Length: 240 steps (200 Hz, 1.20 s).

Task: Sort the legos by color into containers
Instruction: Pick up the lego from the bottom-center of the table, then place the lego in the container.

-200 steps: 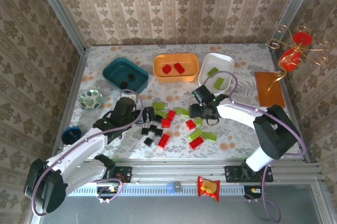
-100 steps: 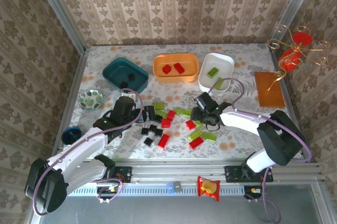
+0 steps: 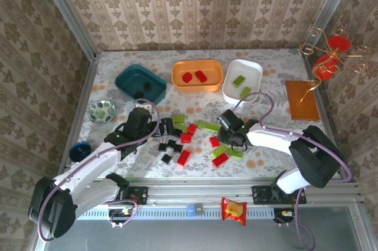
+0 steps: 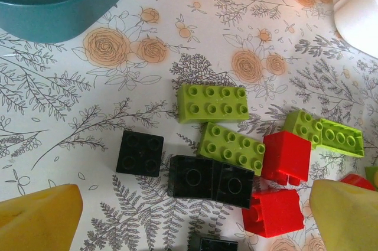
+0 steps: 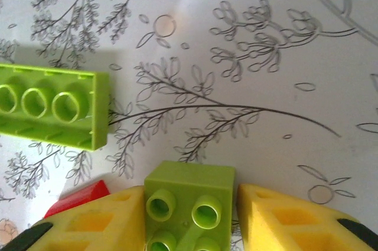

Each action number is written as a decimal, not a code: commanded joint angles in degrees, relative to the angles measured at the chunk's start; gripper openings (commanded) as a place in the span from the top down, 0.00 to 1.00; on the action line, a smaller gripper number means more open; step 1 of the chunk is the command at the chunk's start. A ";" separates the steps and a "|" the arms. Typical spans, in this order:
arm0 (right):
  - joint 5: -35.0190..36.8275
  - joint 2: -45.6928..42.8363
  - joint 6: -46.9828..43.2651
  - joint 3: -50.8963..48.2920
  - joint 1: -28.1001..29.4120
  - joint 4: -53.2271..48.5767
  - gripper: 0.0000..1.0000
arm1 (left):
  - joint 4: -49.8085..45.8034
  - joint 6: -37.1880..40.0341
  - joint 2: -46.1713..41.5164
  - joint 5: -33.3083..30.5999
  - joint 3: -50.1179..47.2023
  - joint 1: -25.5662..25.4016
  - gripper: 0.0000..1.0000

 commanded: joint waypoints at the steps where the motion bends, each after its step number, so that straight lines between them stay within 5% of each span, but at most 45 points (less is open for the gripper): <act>1: 2.81 -0.82 -1.20 -0.11 -0.92 -2.07 0.58 | 0.36 0.17 0.00 0.86 0.39 0.36 0.00; 49: 2.15 -2.92 -5.18 0.98 -3.89 -2.62 0.76 | -0.11 0.68 0.11 1.17 1.07 0.45 0.00; 108: 3.68 -12.00 -16.53 14.38 -14.27 -5.86 0.78 | -0.66 1.48 0.44 2.13 1.89 0.62 0.00; 215: 4.62 28.97 -20.84 50.76 -24.57 -13.01 0.76 | -5.56 0.87 -0.75 2.77 2.33 0.53 0.00; 240: 4.67 31.84 -19.88 53.91 -25.28 -15.50 0.56 | -7.23 0.72 -0.70 2.40 2.37 0.53 0.00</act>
